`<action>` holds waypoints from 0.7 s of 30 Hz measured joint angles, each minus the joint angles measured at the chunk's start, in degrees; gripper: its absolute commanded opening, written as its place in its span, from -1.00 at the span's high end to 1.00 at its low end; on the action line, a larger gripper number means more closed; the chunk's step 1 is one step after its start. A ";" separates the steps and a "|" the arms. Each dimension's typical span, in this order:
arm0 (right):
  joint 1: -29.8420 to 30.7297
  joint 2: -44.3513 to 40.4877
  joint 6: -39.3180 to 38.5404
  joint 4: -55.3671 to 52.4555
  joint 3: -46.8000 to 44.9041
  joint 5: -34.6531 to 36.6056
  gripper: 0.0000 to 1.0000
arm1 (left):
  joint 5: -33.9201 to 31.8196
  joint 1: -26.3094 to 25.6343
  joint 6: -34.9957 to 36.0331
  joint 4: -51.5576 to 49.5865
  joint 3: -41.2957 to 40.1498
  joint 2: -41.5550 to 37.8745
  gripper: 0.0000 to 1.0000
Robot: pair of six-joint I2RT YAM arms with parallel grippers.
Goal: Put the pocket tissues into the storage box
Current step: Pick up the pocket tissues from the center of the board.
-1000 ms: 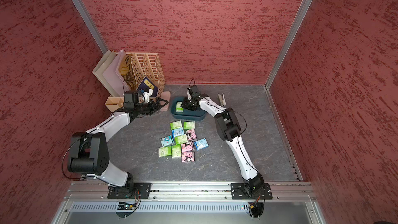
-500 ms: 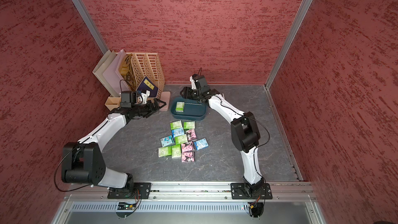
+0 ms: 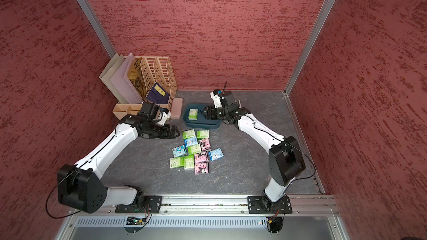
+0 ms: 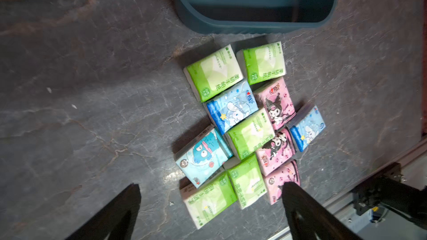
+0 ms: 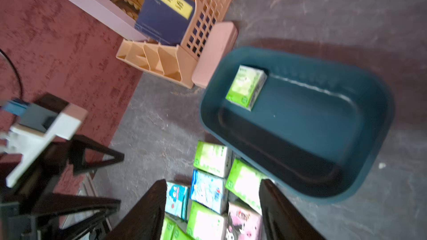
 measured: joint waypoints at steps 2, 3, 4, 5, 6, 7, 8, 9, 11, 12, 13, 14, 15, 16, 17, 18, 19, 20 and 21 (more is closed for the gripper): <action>0.00 -0.33 0.00 0.00 -2.67 -1.03 -0.35 | -1.62 -0.02 4.92 -0.24 1.29 2.47 -0.99; -0.02 -0.55 0.02 0.04 -3.45 -1.36 -0.35 | -1.84 0.02 6.69 -0.22 1.36 3.45 -1.00; -0.04 -0.96 0.02 0.17 -4.39 -1.81 -0.35 | -1.70 0.13 9.07 -0.33 1.36 4.92 -0.97; -0.04 -1.49 0.02 0.35 -5.20 -2.23 -0.35 | -1.25 0.26 11.04 -0.35 1.36 6.47 -0.94; -0.04 -1.97 0.02 0.44 -5.77 -2.54 -0.34 | -0.63 0.39 12.52 -0.28 1.36 7.80 -0.93; -0.07 -2.51 0.00 0.50 -6.19 -2.86 -0.35 | 0.13 0.50 14.38 -0.24 1.36 9.57 -0.91; -0.07 -2.97 0.00 0.66 -6.47 -3.13 -0.34 | 0.68 0.61 15.54 -0.22 1.36 10.93 -0.90; -0.09 -3.43 0.00 0.90 -6.69 -3.39 -0.34 | 1.27 0.66 16.90 -0.33 1.53 12.70 -0.88; -0.22 -4.22 -0.02 1.51 -7.17 -3.69 -0.34 | 2.40 0.61 18.78 -0.85 2.38 15.91 -0.88; -0.28 -4.74 -0.02 1.88 -7.72 -3.82 -0.34 | 2.78 0.50 19.61 -1.18 2.99 17.44 -0.88; -0.35 -5.31 -0.02 2.32 -8.46 -3.91 -0.34 | 3.04 0.31 20.31 -1.31 3.43 18.67 -0.88; -0.46 -5.81 -0.02 2.58 -9.18 -3.93 -0.34 | 3.39 0.07 20.76 -1.44 3.63 19.50 -0.88; -0.57 -6.25 -0.02 2.80 -9.94 -3.98 -0.34 | 3.63 -0.26 21.00 -1.53 3.67 20.13 -0.88; -0.72 -6.58 0.00 2.91 -10.64 -4.02 -0.34 | 3.85 -0.61 21.27 -1.79 3.67 20.65 -0.87; -0.87 -6.73 0.02 3.02 -11.23 -4.13 -0.34 | 3.98 -0.90 21.40 -1.92 3.65 20.96 -0.87; -1.07 -6.84 0.02 3.08 -11.80 -4.37 -0.33 | 4.11 -1.22 21.55 -1.99 3.65 21.27 -0.87; -1.25 -6.88 0.04 3.13 -12.33 -4.61 -0.33 | 4.28 -1.55 21.59 -1.99 3.63 21.51 -0.85; -1.38 -6.91 0.04 3.13 -12.68 -4.81 -0.33 | 4.31 -1.77 21.62 -1.99 3.56 21.59 -0.82; -1.51 -6.91 0.07 3.10 -13.03 -4.94 -0.33 | 4.39 -2.01 21.62 -1.95 3.39 21.68 -0.79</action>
